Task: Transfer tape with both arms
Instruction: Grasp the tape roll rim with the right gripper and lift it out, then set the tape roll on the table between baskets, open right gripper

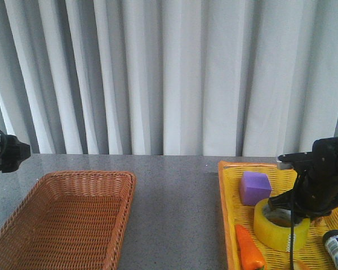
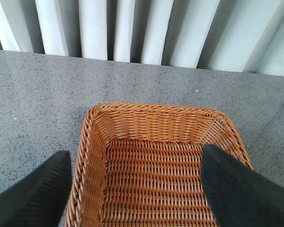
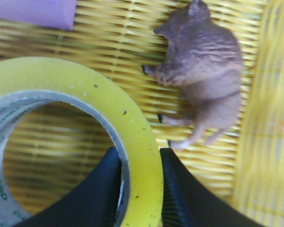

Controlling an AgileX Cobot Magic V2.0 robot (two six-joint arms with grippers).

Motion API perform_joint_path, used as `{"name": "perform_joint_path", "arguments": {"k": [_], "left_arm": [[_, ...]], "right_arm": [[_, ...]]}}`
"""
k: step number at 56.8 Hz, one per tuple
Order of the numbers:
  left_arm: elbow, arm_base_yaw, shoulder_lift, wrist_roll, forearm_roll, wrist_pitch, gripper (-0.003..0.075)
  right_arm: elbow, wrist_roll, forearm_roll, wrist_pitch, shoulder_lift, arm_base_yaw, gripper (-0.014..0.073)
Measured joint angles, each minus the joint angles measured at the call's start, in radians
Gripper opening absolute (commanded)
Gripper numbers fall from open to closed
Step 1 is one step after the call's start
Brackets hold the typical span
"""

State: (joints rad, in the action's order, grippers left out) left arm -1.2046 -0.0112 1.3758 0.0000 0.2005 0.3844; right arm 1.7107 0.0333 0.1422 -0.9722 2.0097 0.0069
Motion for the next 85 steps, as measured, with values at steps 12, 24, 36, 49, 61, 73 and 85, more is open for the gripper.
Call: {"name": "perform_joint_path", "arguments": {"k": [12,24,36,49,61,73,85], "left_arm": [[0.0,0.0,0.0,0.0,0.0,0.0,0.0552],[0.0,0.0,0.0,0.0,0.0,0.0,0.0552],[0.0,0.0,-0.007,0.0,0.0,0.003,0.0552],[0.0,0.0,-0.01,0.0,0.0,0.008,0.0552],[0.0,0.0,-0.01,0.0,0.0,0.011,0.0552],[0.0,0.0,-0.01,0.0,0.0,0.012,0.0552],[0.0,0.0,-0.01,0.0,0.0,0.013,0.0552]], "right_arm": [[0.099,-0.094,-0.099,-0.058,-0.084,0.0,-0.0008],[0.218,-0.246,-0.33,-0.082,-0.149,0.055,-0.0005],[0.231,-0.271,-0.276,-0.079,-0.122,0.267,-0.0006],[0.231,-0.258,-0.222,-0.051,-0.005,0.403,-0.0006],[0.231,-0.246,-0.194,-0.049,0.083,0.415,-0.0004],[0.231,-0.235,-0.142,-0.04,0.141,0.415,0.0005],[0.231,-0.229,-0.142,-0.025,0.176,0.415,0.0087]]}}
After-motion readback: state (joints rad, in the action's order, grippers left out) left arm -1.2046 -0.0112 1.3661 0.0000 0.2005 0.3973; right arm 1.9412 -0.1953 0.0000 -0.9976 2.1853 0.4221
